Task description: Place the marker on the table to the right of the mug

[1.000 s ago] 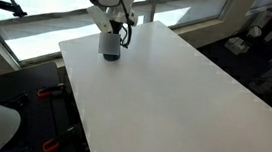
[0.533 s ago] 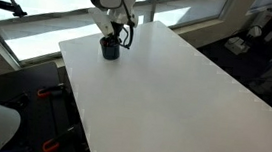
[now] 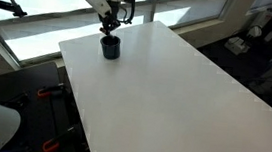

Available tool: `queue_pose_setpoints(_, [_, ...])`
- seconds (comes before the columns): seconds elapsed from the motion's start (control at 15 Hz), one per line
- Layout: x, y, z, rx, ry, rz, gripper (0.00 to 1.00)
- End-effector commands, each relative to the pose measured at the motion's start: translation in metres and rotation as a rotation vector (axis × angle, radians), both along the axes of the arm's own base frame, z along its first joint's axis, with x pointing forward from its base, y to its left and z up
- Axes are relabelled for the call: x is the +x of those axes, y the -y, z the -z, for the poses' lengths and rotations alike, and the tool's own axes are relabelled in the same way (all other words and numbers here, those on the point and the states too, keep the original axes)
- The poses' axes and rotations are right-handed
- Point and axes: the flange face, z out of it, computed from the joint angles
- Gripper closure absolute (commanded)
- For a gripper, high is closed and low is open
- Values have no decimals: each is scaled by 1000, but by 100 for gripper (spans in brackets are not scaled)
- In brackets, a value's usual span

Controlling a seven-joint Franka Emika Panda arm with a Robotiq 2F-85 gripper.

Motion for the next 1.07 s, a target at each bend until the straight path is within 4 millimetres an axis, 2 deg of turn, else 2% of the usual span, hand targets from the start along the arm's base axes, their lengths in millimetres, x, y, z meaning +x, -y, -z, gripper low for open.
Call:
queue_pose_setpoints(0.0, [-29,0,-50,-72,91,37,95])
queue_pose_setpoints(0.13, [-36,9,-61,-115,153,123,95])
queue_pose_setpoints(0.27, [-44,25,-61,-162,192,207,95])
queue_pose_setpoints(0.4, [-53,47,-48,-218,215,294,95])
queue_pose_setpoints(0.53, [-60,71,-26,-288,218,377,95])
queue_pose_setpoints(0.73, [-61,108,4,-410,225,492,95])
queue_pose_setpoints(0.87, [-54,121,16,-490,263,528,95])
queue_pose_setpoints(1.0, [-45,120,34,-562,317,529,95])
